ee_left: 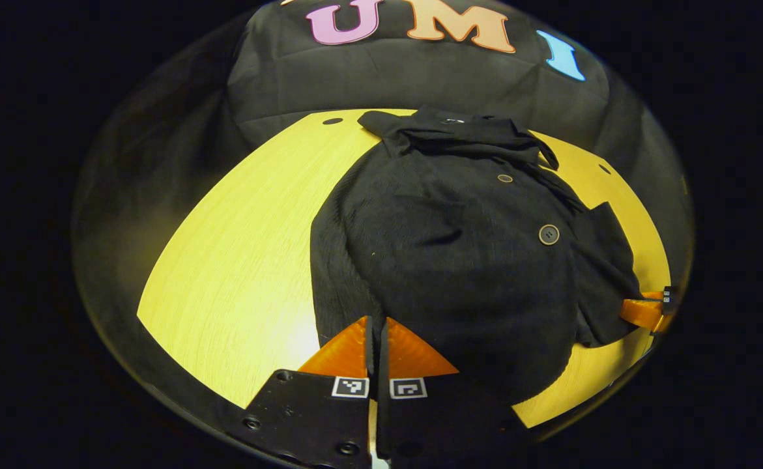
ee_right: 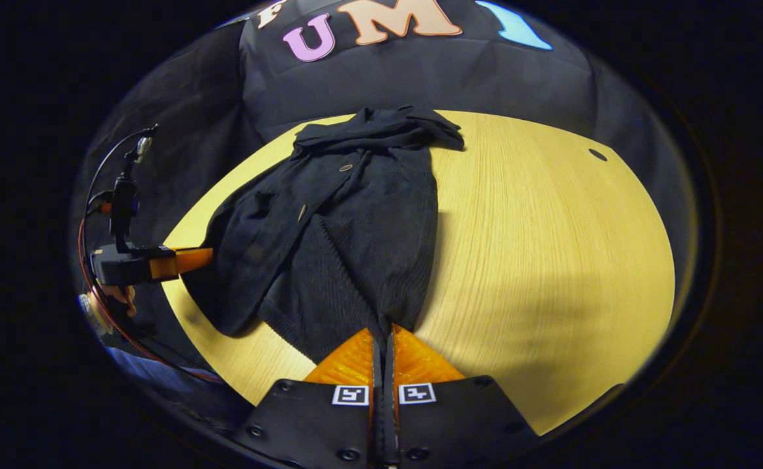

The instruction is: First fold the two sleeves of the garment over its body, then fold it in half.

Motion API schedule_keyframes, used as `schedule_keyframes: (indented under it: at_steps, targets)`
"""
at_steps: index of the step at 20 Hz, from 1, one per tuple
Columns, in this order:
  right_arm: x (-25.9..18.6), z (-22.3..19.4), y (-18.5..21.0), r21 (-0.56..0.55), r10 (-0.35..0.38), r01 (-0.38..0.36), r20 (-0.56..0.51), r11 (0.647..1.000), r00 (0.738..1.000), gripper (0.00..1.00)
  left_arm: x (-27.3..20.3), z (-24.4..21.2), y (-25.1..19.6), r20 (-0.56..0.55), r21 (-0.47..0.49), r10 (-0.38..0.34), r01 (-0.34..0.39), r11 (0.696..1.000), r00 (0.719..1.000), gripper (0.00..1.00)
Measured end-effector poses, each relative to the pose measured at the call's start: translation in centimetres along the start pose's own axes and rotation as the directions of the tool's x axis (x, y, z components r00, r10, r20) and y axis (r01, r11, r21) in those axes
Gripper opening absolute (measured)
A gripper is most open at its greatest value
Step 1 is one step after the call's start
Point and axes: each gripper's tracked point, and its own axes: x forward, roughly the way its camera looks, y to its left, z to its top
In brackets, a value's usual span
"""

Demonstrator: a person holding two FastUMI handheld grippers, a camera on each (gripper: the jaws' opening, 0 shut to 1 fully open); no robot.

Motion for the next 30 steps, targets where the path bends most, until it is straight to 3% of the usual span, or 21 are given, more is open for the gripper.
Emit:
schedule_keyframes:
  at_steps: [6,10,21,30]
  targets:
    - [-1.1,1.3,0.3,0.031,0.004,-0.005,0.038,0.999,0.999,0.02,-1.5,2.1,-0.6,0.041,-0.051,-0.028,0.03,0.998,0.999,0.0]
    - [-2.5,4.8,1.0,0.069,0.021,-0.029,0.116,0.997,0.993,0.02,-2.1,5.9,-1.0,0.116,-0.064,-0.046,0.054,0.996,0.992,0.0]
    - [-2.3,15.7,0.7,0.001,0.017,-0.018,0.285,1.0,0.958,0.02,-1.8,18.7,-0.9,0.365,-0.068,-0.08,0.112,0.991,0.928,0.0]
    - [-1.2,24.7,-0.9,-0.004,-0.12,0.13,0.37,0.991,0.921,0.02,2.3,26.9,-1.2,0.431,-0.009,-0.173,0.196,0.981,0.886,0.0]
